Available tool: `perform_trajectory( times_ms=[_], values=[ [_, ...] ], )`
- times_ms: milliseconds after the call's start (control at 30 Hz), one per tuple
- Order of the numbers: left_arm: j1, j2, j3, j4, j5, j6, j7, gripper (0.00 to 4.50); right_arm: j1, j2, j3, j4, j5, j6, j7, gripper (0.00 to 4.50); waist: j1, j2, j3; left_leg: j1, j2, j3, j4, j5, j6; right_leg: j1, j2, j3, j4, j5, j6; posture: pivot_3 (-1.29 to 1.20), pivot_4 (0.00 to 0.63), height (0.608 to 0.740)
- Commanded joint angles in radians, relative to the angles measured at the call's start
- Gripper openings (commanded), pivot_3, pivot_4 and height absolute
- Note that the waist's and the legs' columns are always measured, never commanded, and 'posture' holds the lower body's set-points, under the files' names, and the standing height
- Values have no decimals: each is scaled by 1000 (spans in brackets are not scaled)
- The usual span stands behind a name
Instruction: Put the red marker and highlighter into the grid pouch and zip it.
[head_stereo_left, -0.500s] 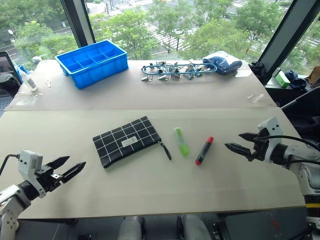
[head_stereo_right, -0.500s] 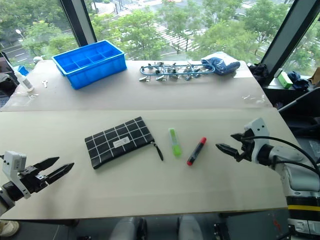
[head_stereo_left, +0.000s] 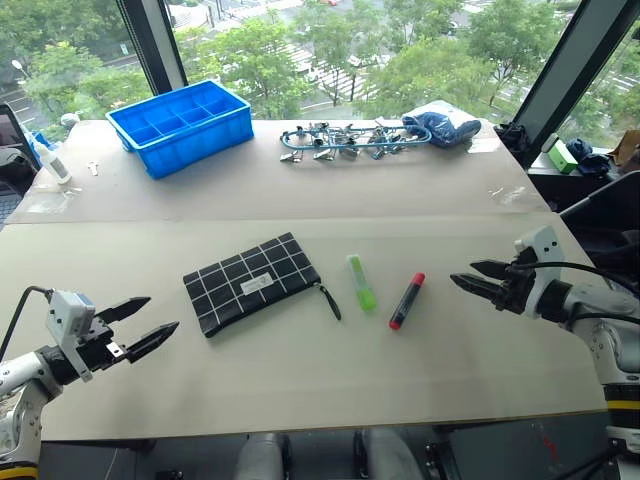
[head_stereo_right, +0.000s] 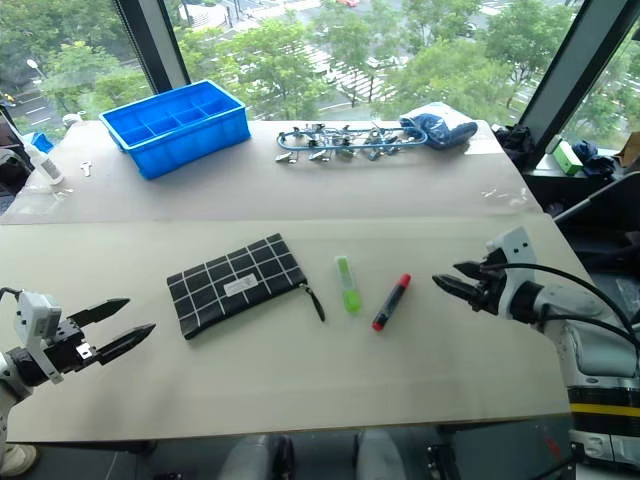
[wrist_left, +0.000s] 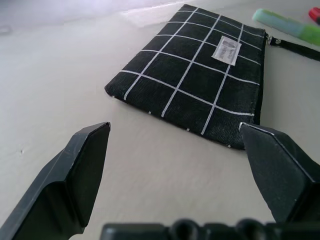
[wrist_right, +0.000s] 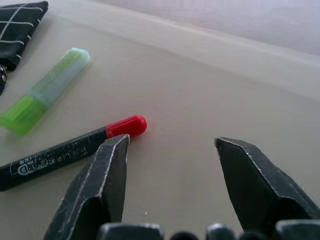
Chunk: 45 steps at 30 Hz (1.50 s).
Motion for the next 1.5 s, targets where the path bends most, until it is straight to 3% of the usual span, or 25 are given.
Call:
perform_trajectory(
  times_ms=[33, 67, 133, 200, 367, 600, 900, 1233, 1500],
  values=[
    [-9, 52, -23, 47, 70, -156, -61, 4500, -74, 29, 26, -99, 39, 22, -6, 1563, -2, 0, 0, 0, 0, 0, 0, 0, 0, 0, 0, 0, 0, 0, 0, 0, 150, 740],
    [-14, 61, -33, 67, 86, -188, -70, 4500, -99, 46, 52, -118, 42, 28, -3, 1010, -3, 0, 0, 0, 0, 0, 0, 0, 0, 0, 0, 0, 0, 0, 0, 0, 150, 740],
    [-23, 79, -54, 106, 115, -254, -87, 4500, -150, 94, 107, -150, 43, 41, -5, 338, -5, 0, 0, 0, 1, 0, 0, 0, 0, -1, 0, 0, 0, 0, 0, 0, 150, 740],
    [-39, 90, -72, 140, 137, -313, -98, 4500, -199, 149, 188, -175, 26, 44, 1, 49, -3, 0, 0, 0, 1, 0, -1, 0, 0, -1, 0, 0, 1, 0, -1, 0, 150, 740],
    [-110, 126, -141, 264, 241, -505, -96, 4500, -349, 318, 471, -130, -127, -9, -12, 49, -3, 0, 0, -2, 1, 1, 0, 0, 0, -3, 0, -1, 2, 0, -1, 0, 150, 740],
    [-231, 126, -218, 387, 304, -735, -52, 4500, -500, 475, 635, 166, -320, -136, -63, 49, 5, 1, 0, -7, 0, 9, 1, 1, -2, -7, -2, -4, 3, 0, -1, 0, 150, 740],
    [-278, 98, -296, 377, 274, -783, -45, 4500, -554, 517, 671, 386, -491, -266, -116, 49, -6, 1, 0, -10, 0, 12, 1, 3, -5, -13, -1, -4, 6, 1, -1, 0, 150, 740],
    [-313, 72, -369, 334, 281, -768, -45, 4500, -538, 525, 673, 394, -526, -268, -93, 49, -4, 1, 0, -9, 0, 12, 1, 3, -5, -12, 0, -4, 6, 1, -1, 0, 150, 740],
    [-350, 39, -435, 398, 370, -838, 26, 4500, -534, 527, 653, 381, -530, -253, -93, 49, 0, 1, -1, -8, 0, 12, 1, 3, -5, -11, -1, -4, 6, 1, -1, 0, 150, 740]
  ],
)
